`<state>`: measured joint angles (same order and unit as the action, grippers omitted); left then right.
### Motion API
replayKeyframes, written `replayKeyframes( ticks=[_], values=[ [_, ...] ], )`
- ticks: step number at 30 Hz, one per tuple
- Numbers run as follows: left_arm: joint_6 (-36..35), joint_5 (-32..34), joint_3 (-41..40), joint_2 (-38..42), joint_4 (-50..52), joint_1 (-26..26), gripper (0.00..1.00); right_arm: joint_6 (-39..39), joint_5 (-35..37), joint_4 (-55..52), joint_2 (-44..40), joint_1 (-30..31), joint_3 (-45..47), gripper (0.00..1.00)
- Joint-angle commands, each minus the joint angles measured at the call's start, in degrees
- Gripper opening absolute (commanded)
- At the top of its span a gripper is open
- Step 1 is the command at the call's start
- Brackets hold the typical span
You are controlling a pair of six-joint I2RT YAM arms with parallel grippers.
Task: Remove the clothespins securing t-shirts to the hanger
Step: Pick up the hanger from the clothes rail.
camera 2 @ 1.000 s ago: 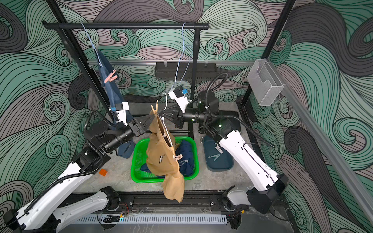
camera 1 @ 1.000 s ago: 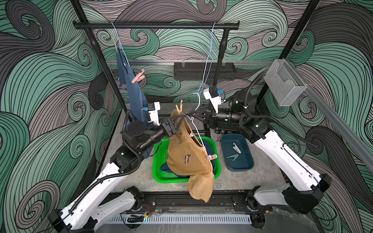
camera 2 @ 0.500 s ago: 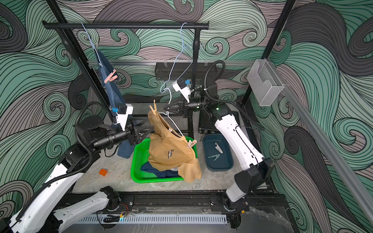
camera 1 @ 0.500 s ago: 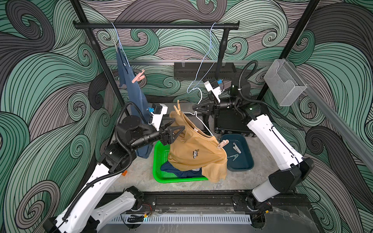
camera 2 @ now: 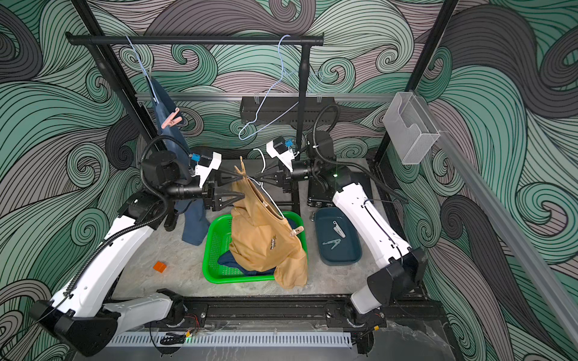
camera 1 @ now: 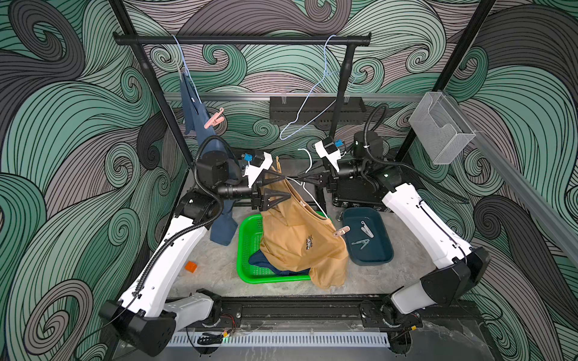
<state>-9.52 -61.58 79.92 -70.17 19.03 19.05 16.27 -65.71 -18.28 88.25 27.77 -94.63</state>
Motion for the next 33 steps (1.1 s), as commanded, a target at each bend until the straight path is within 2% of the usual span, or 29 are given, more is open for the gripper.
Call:
replayKeyframes(
  ticks=[1, 4, 7, 17, 21, 33],
  values=[
    [-5.4, -10.0, 3.7, -2.7, 0.7, -0.9, 0.70, 4.6, 2.2, -0.5, 1.2, 0.7, -0.9, 0.00],
    [-5.0, -11.7, 3.8, -5.4, -2.7, -0.9, 0.68, 5.0, 2.2, -1.1, 2.9, 1.3, -2.5, 0.00],
    [-9.4, -11.7, 5.0, -7.6, 0.5, -0.9, 0.66, 5.3, 2.2, -0.6, 3.2, 1.5, -2.5, 0.00],
    [-8.3, -12.1, 5.2, -12.9, -2.9, -1.0, 0.61, 5.3, 1.5, -0.6, 2.5, 2.1, -2.4, 0.00],
    [-7.3, -10.5, 4.8, -13.2, -5.0, -1.8, 0.61, 5.1, 1.3, 0.2, 1.3, 2.2, -1.1, 0.00],
    [-6.8, -12.5, 4.5, -14.4, -3.0, -0.4, 0.47, 3.5, 0.3, 1.3, 3.5, 3.0, -4.2, 0.00]
  ],
)
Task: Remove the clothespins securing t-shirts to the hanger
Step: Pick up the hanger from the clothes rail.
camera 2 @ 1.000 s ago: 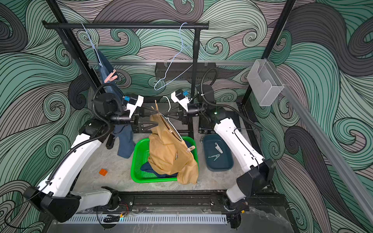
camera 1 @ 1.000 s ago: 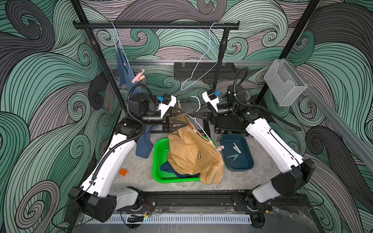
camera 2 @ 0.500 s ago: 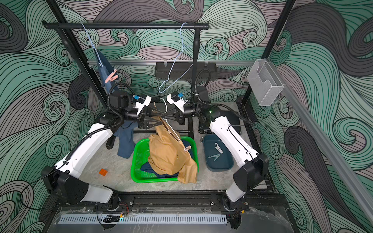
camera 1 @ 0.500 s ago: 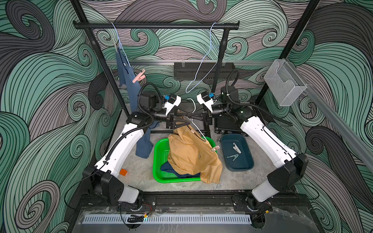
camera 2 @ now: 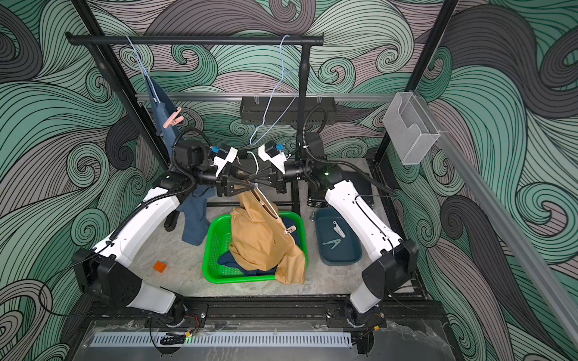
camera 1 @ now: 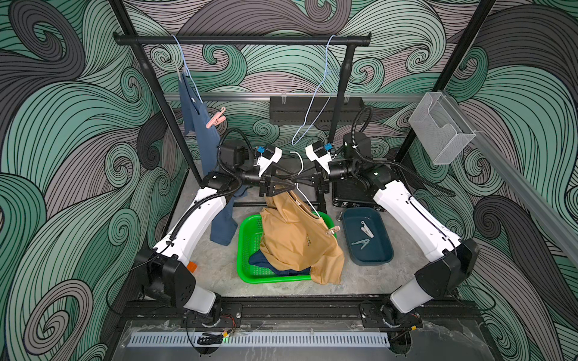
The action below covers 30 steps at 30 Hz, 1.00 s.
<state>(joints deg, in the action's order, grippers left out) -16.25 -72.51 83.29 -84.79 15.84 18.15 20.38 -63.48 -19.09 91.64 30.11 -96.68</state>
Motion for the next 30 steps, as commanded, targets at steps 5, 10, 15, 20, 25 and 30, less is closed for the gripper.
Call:
replayKeyframes(
  ticks=[5, 10, 15, 20, 25, 30],
  values=[
    [-0.1, -1.5, 0.8, 0.2, 1.3, 1.3, 0.37, -0.8, -2.1, 2.1, 1.5, 1.0, -3.7, 0.00],
    [0.2, -0.8, 0.9, 0.7, 1.0, 1.3, 0.17, -0.6, -2.1, 2.0, 1.8, 1.1, -3.6, 0.00],
    [0.3, -0.1, 1.4, 1.5, 1.3, 1.3, 0.03, -0.1, -0.4, 1.5, 0.9, 1.1, -3.2, 0.24],
    [0.5, 0.2, 3.2, 1.7, 2.8, 1.3, 0.00, 2.0, 2.8, 1.3, -2.4, 0.9, -0.4, 0.57],
    [0.8, 0.9, 4.7, 2.2, 4.4, 1.3, 0.00, 2.3, 6.2, 0.7, -6.3, -0.7, 2.7, 0.81],
    [2.3, 5.0, 4.1, 5.1, 3.3, 1.2, 0.00, 1.4, 12.1, 0.8, -13.5, -3.5, 8.9, 0.88]
  ],
)
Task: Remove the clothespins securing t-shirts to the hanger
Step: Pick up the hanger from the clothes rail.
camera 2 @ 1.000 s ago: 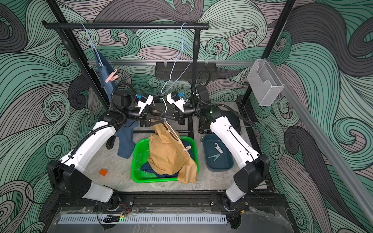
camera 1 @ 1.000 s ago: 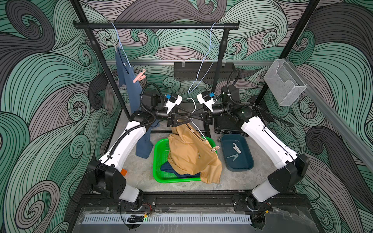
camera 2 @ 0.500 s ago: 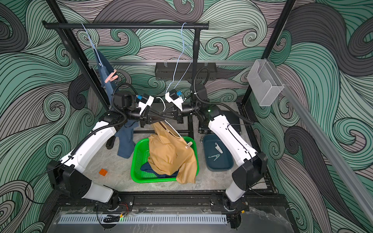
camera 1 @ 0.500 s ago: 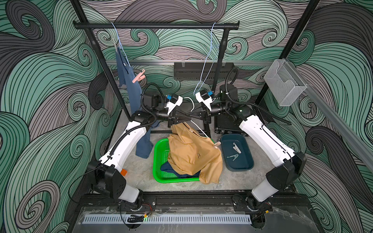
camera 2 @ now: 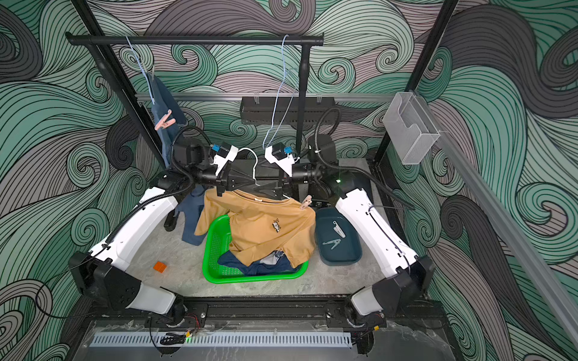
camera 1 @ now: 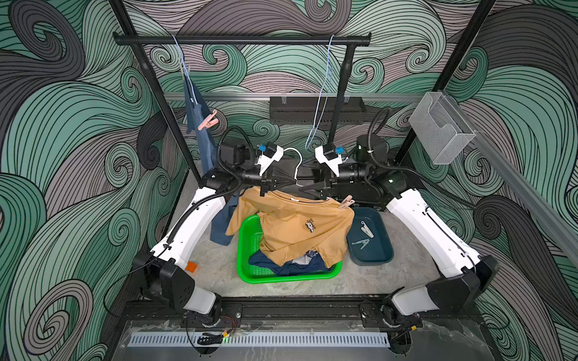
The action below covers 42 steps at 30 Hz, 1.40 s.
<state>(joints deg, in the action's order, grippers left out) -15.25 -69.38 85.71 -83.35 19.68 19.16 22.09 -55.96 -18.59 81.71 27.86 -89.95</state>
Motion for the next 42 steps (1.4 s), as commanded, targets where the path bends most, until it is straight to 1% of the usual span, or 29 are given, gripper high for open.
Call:
replayKeyframes(
  ticks=[1, 3, 7, 9, 11, 15, 17, 19, 21, 22, 25, 28, 30, 33, 36, 39, 42],
  values=[
    [1.3, 2.6, 1.0, 4.4, -1.4, 0.2, 0.00, -0.7, 5.9, 0.4, -5.1, -1.9, 3.3, 0.88],
    [3.2, 5.2, -0.8, 5.7, -4.0, 0.3, 0.00, -1.6, 8.4, 0.6, -8.0, -3.0, 5.6, 0.89],
    [4.6, 8.9, -2.9, 7.5, -5.7, 0.3, 0.00, -4.3, 13.8, 0.3, -13.6, -4.9, 9.5, 0.93],
    [5.9, 11.4, -3.5, 8.4, -6.3, 0.3, 0.00, -6.3, 18.8, 0.1, -16.4, -5.3, 10.9, 0.96],
    [7.5, 13.9, -3.4, 8.9, -6.3, 0.3, 0.00, -7.0, 22.3, -0.7, -19.0, -5.8, 11.6, 0.99],
    [10.1, 17.6, -0.7, 9.6, -5.7, 0.6, 0.00, -8.6, 26.5, -0.3, -22.6, -5.9, 12.3, 0.99],
    [10.2, 18.8, 1.9, 9.8, -3.6, 1.0, 0.00, -8.8, 27.5, -0.1, -24.3, -6.1, 12.1, 0.99],
    [9.9, 19.2, 3.6, 10.1, -1.9, 1.6, 0.00, -8.0, 26.3, -0.6, -25.4, -6.1, 11.4, 0.99],
    [10.0, 19.0, 3.3, 10.8, -2.5, 2.5, 0.00, -7.9, 24.7, -1.7, -25.5, -6.1, 9.4, 0.99],
    [9.8, 18.3, 2.3, 11.4, -3.3, 3.2, 0.00, -8.3, 23.4, -4.0, -25.0, -6.1, 7.9, 0.99],
    [9.4, 18.1, -3.2, 13.7, -7.1, 5.2, 0.00, -11.0, 16.6, -7.4, -22.7, -6.0, 5.0, 0.95],
    [9.1, 18.2, -7.9, 15.0, -8.6, 6.9, 0.00, -14.2, 13.4, -9.9, -20.7, -4.9, 4.7, 0.88],
    [8.8, 18.5, -10.1, 15.6, -9.0, 7.6, 0.00, -14.4, 13.9, -10.4, -20.7, -2.8, 6.3, 0.84],
    [8.0, 18.1, -12.2, 15.9, -9.0, 8.2, 0.00, -15.3, 16.2, -8.4, -20.8, 1.5, 9.7, 0.73],
    [6.6, 17.8, -14.1, 15.9, -9.1, 8.4, 0.00, -16.2, 19.3, -8.1, -18.9, 5.9, 10.2, 0.66],
    [6.5, 17.8, -16.1, 16.2, -11.0, 8.4, 0.00, -18.7, 21.9, -6.7, -16.2, 9.0, 10.4, 0.62],
    [7.0, 17.7, -17.5, 16.4, -13.0, 8.5, 0.00, -22.5, 22.5, -3.5, -13.5, 9.9, 10.9, 0.59]
  ],
)
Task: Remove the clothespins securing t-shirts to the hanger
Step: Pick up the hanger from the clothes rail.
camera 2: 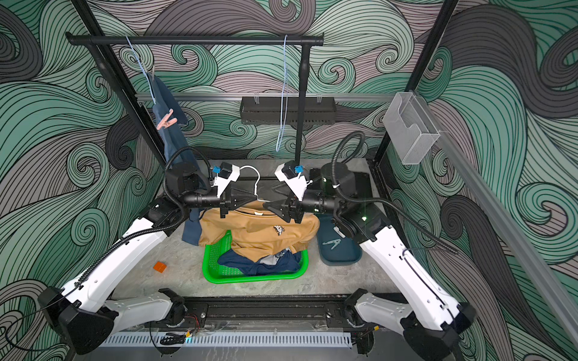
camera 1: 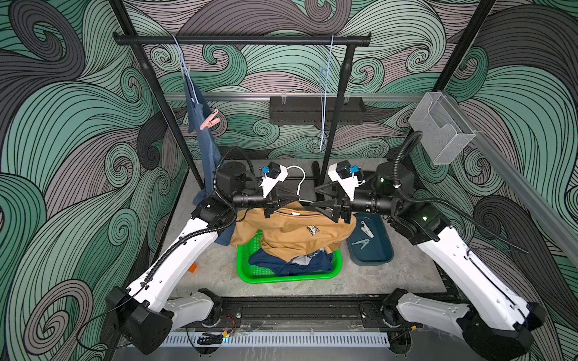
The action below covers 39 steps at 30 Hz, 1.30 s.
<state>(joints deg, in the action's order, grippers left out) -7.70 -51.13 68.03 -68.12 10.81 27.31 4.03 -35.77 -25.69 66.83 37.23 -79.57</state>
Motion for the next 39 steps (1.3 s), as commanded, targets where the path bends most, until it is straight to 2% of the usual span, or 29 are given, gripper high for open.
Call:
replayKeyframes(
  ticks=[1, 5, 9, 12, 14, 17, 21, 23, 24, 27, 29, 31, 35, 39],
  values=[
    [-0.6, -0.6, -0.1, 1.2, -4.4, 0.5, 0.00, -5.5, 1.5, 4.7, 2.3, 0.5, 0.6, 0.57],
    [-1.1, -1.5, -0.5, 0.9, -4.5, 0.9, 0.00, -8.9, -0.1, 9.9, 5.0, 1.0, 0.7, 0.48],
    [-1.4, -1.6, -0.8, 0.6, -4.6, 1.2, 0.00, -9.9, -0.2, 11.6, 6.8, 1.1, 0.7, 0.41],
    [-1.4, -1.7, -0.9, 0.3, -4.5, 1.4, 0.00, -10.6, -1.1, 13.1, 7.8, 1.4, 0.8, 0.30],
    [-1.6, -1.6, -0.9, 0.2, -4.4, 1.4, 0.00, -10.6, -1.3, 12.9, 8.2, 1.6, 0.6, 0.27],
    [-1.7, -1.4, -0.9, 0.2, -4.1, 1.4, 0.00, -10.5, -1.8, 12.9, 8.1, 1.9, 0.7, 0.19],
    [-2.3, -0.4, -0.7, 0.1, -3.2, 1.4, 0.00, -10.3, -2.1, 11.6, 8.5, 2.0, 0.7, 0.00],
    [-2.4, 0.3, -0.7, 0.1, -2.5, 1.4, 0.01, -9.8, -2.0, 11.4, 8.5, 2.1, 0.9, 0.00],
    [-2.5, 0.7, -0.6, 0.1, -2.1, 1.4, 0.06, -9.5, -2.0, 11.4, 8.5, 2.1, 1.1, 0.00],
    [-3.7, 1.8, -0.6, 0.4, -0.3, 1.3, 0.28, -8.5, -1.8, 11.7, 8.1, 2.2, 1.4, 0.00],
    [-5.0, 2.7, -0.6, 0.8, 1.3, 1.2, 0.48, -7.7, -1.2, 12.1, 7.7, 2.3, 1.7, 0.00],
    [-6.6, 3.7, -0.8, 1.7, 3.5, 0.8, 0.60, -6.2, -0.3, 11.7, 7.4, 2.2, 1.5, 0.00],
    [-6.6, 5.8, -1.9, 4.4, 4.5, -0.9, 0.70, -4.8, 0.4, 11.3, 7.7, 2.2, 1.2, 0.00],
    [-7.0, 7.3, -1.8, 7.2, 7.8, -3.1, 0.73, -4.2, 0.8, 11.5, 7.5, 2.1, 1.5, 0.00]
  ],
)
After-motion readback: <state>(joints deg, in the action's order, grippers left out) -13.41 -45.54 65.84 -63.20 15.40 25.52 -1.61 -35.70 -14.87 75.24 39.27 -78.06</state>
